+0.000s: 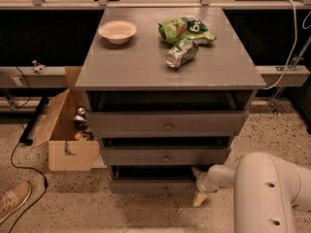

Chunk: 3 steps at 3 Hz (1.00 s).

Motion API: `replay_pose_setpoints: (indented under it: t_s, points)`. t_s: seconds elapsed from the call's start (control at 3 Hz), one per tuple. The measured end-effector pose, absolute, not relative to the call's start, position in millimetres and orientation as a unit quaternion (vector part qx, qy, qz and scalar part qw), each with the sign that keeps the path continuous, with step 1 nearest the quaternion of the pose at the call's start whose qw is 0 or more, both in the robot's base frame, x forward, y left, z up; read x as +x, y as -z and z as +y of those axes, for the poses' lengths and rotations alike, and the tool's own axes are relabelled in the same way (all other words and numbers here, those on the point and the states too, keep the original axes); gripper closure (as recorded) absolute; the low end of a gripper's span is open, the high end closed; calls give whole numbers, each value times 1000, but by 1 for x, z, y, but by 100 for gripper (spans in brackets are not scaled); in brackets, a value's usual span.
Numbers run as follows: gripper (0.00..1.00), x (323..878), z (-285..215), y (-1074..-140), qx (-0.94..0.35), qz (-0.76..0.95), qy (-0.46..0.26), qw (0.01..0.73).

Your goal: Open bottom drawer

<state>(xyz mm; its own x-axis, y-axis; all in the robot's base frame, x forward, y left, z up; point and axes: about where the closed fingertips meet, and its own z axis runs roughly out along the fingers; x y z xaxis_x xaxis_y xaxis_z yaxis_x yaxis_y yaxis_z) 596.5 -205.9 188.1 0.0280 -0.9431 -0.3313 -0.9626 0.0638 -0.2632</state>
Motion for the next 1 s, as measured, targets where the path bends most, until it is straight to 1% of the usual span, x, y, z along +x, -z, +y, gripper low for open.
replay_pose_setpoints:
  t_s: [0.33,0.67,1.0]
  points:
    - [0,596,-205,-181,-687,692,-46,216]
    - [0,600,-204,-170,-693,682,-88,216]
    - [0,597,-204,-166,-698,676,-118,204]
